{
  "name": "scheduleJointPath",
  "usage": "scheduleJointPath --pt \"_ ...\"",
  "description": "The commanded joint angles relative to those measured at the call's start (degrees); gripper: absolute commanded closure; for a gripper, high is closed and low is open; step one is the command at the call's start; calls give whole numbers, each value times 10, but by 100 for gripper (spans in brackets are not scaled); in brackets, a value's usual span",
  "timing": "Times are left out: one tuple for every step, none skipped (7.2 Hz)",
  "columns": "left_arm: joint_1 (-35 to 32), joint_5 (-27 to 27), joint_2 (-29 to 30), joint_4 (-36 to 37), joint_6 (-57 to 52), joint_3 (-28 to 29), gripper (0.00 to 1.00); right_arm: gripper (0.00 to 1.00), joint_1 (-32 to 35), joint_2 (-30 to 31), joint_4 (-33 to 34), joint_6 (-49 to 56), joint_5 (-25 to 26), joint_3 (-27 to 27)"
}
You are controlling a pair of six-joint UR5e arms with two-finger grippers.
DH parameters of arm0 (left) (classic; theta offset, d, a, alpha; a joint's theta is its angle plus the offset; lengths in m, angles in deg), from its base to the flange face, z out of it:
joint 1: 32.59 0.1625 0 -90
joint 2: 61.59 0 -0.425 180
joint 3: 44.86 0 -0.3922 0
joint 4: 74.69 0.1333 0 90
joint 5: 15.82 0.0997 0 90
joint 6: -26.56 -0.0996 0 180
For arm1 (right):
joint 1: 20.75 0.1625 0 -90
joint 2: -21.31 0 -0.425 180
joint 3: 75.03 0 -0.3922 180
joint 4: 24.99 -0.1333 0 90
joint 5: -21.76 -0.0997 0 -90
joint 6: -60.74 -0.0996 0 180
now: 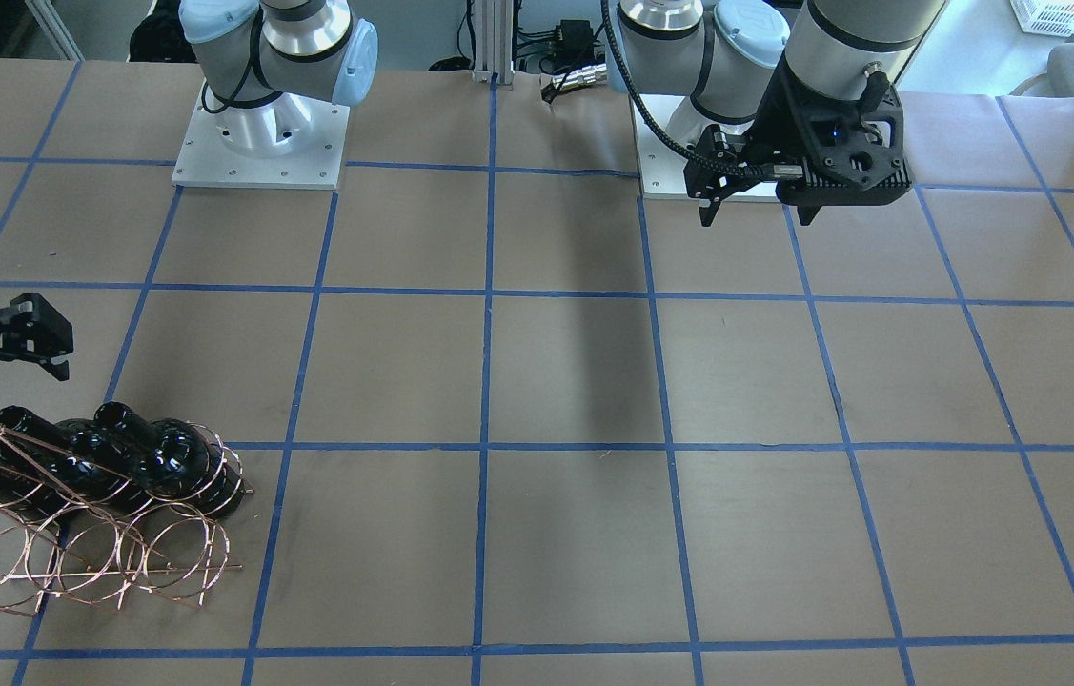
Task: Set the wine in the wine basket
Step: 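Open the right gripper to release the bottle in the rack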
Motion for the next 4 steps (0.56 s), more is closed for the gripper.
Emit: scheduleJointPath --pt "-3 0 -1 -2 3 0 0 0 2 63 -36 -89 -7 1" --pt "-3 1 -2 -1 4 -1 0 0 14 82 -42 -115 -7 1" --pt "-3 0 0 0 6 -1 0 0 44 94 -58 -171 -9 1" --pt "-3 0 0 1 7 0 0 0 96 100 -54 -241 -10 1"
